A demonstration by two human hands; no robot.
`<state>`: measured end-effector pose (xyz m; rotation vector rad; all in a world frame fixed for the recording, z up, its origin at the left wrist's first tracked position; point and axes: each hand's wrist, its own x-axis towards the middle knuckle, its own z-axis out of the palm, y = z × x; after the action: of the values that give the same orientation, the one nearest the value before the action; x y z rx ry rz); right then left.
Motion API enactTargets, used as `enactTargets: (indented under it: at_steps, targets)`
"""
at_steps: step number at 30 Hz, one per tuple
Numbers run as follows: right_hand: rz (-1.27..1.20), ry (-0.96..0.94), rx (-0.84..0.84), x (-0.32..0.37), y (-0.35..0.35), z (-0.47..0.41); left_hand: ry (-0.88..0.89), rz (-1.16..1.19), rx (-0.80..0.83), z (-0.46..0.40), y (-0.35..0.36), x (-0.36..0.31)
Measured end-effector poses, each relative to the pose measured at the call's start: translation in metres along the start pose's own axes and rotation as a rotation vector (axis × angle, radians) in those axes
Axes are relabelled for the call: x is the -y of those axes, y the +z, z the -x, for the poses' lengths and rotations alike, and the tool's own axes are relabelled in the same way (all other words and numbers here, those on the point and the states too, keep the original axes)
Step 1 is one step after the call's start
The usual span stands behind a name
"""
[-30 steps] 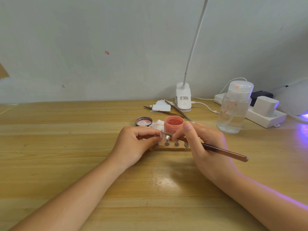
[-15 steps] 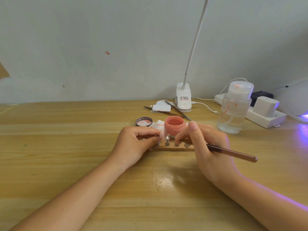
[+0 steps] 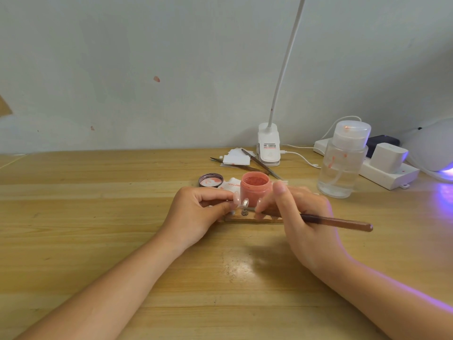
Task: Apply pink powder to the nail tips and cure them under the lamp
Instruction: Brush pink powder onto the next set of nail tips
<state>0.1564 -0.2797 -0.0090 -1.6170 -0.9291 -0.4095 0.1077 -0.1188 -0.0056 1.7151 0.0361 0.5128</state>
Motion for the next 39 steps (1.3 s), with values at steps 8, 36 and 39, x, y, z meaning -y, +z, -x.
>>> enactTargets:
  at_steps: [8,36,39]
  targets:
    - [-0.003,0.013,-0.001,0.001,0.0003,-0.0012,-0.01,-0.007,-0.007,0.0011,0.0,-0.0017]
    - [-0.085,0.07,-0.013,0.0018,0.0,-0.0012,0.01,-0.031,-0.002,-0.0004,-0.0003,0.0018]
    - [-0.015,0.033,0.007,0.0024,0.0004,-0.0022,0.012,-0.031,0.001,-0.0004,-0.0003,0.0018]
